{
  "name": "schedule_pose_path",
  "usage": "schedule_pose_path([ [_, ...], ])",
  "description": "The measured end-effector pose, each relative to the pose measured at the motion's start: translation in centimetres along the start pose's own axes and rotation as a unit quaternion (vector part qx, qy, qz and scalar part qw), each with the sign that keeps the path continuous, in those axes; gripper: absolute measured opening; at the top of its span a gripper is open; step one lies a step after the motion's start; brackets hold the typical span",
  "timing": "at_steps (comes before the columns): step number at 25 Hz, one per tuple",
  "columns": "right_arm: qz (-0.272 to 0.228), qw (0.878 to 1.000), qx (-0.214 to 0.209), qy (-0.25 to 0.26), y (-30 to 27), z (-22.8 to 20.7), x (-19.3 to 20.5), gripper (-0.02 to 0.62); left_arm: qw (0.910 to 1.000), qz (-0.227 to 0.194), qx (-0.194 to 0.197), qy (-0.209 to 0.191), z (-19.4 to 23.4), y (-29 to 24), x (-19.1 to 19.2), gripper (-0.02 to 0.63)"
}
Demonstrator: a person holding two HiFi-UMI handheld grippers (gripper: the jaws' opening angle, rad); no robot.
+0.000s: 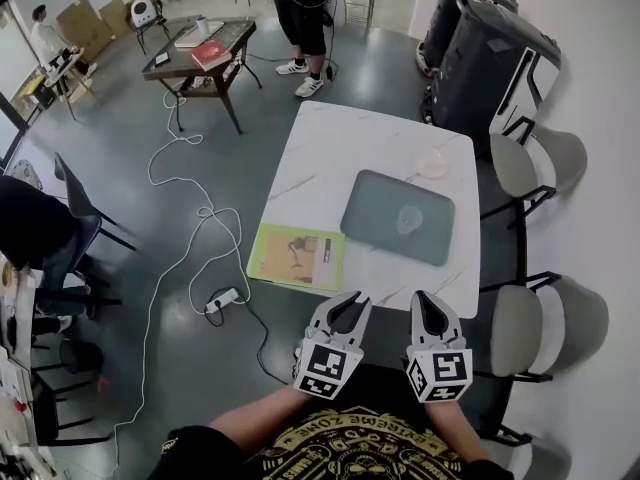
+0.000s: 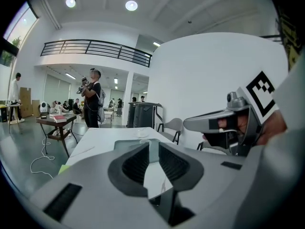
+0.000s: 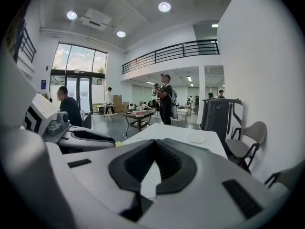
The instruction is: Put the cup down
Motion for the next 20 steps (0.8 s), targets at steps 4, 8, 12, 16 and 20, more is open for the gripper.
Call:
schedule_pose_path([
  [4,-0.007,1.000,-0.016,0.004,0.8,-0.4,-0.3,0.006,0.9999,-0.005,-0.014,-0.004,-1.0,0.2,-0.7,0.071],
  [8,-0.018,0.999,-0.035,0.009,2.1,-1.6,-0.6,0.006,0.9994,-0.009,-0.034,-0.002,-2.6,0.3,-1.5,0.071],
  [12,-0.027,0.998,-0.060,0.010,4.0,-3.2,-0.8,0.006,0.9980,-0.017,-0.061,0.002,-4.9,0.6,-2.3,0.071],
  [16,-0.037,0.995,-0.093,0.025,6.6,-4.5,0.4,0.006,0.9958,-0.033,-0.085,0.011,-8.4,0.7,-1.8,0.071],
  [20,-0.038,0.991,-0.126,0.023,8.8,-5.8,2.3,0.006,0.9915,-0.018,-0.129,0.012,-11.3,1.3,-0.4,0.072],
])
Point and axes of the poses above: the fingertips, and each gripper's own axes: y backward along the fingers, z to its left, x out of its underside, the point moved 2 cm from there along y, backward along the fingers, and after that the axes turned 7 degrees about x, right-handed, at the moved point
